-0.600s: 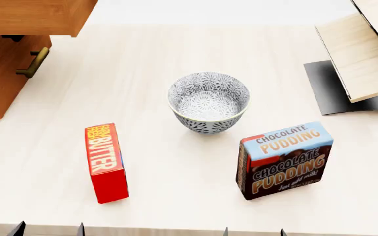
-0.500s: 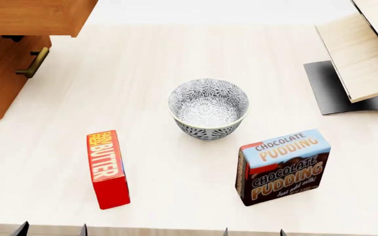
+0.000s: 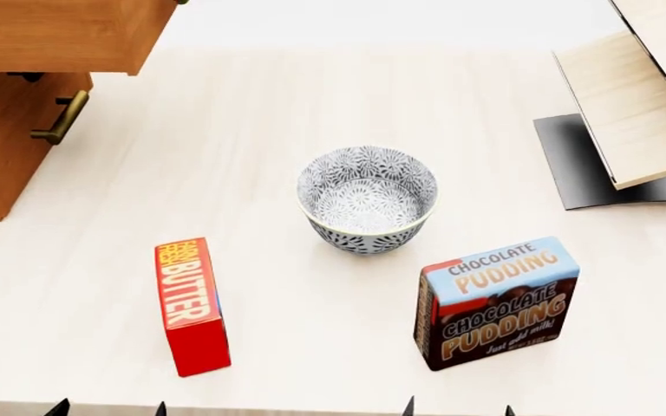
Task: Close the top drawer of the cabinet.
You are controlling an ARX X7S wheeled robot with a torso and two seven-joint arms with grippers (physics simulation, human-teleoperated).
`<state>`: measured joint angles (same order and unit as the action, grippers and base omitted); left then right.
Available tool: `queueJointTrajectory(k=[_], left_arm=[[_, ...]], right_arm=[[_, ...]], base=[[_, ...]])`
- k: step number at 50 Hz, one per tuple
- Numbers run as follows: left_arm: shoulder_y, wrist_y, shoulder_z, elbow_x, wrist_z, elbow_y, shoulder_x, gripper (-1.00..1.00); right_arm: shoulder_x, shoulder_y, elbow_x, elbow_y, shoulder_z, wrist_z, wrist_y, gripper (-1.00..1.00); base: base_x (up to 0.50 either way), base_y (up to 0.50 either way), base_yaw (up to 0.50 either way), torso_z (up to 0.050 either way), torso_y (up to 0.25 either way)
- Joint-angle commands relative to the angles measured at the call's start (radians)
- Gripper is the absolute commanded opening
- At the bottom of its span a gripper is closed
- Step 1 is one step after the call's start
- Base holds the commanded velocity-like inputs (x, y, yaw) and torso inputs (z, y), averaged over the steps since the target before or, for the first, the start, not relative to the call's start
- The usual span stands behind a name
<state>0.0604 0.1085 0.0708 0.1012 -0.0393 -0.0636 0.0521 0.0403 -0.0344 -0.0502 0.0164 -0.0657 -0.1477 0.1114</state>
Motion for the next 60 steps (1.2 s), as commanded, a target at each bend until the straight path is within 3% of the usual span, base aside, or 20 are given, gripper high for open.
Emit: queueJointTrajectory(k=[1, 40, 51, 60], left_arm=[[0.007, 0.028, 0.015, 0.028, -0.022, 0.008, 0.018, 1.00], [0.044, 0.031, 0.054, 0.070, -0.087, -0.005, 0.048, 1.00], [0.067, 0.089, 0.077, 0.059, -0.126, 0.049, 0.056, 1.00], [0.118, 0.250, 0.064, 0.095, -0.170, 0.185, 0.066, 1.00]], right_arm=[[0.017, -0.008, -0.012, 0.006, -0.027, -0.050, 0.025, 1.00], [0.060, -0.047, -0.055, -0.015, -0.071, -0.115, 0.024, 1.00], [0.065, -0.089, -0.081, 0.025, -0.056, -0.155, 0.105, 1.00], [0.080, -0.095, -0.092, 0.130, -0.047, -0.194, 0.185, 1.00]], base=[[0.00, 0.00, 0.00, 0.050, 0.000], [0.00, 0.00, 0.00, 0.050, 0.000], [0.00, 0.00, 0.00, 0.002, 0.000], [0.00, 0.00, 0.00, 0.000, 0.000]])
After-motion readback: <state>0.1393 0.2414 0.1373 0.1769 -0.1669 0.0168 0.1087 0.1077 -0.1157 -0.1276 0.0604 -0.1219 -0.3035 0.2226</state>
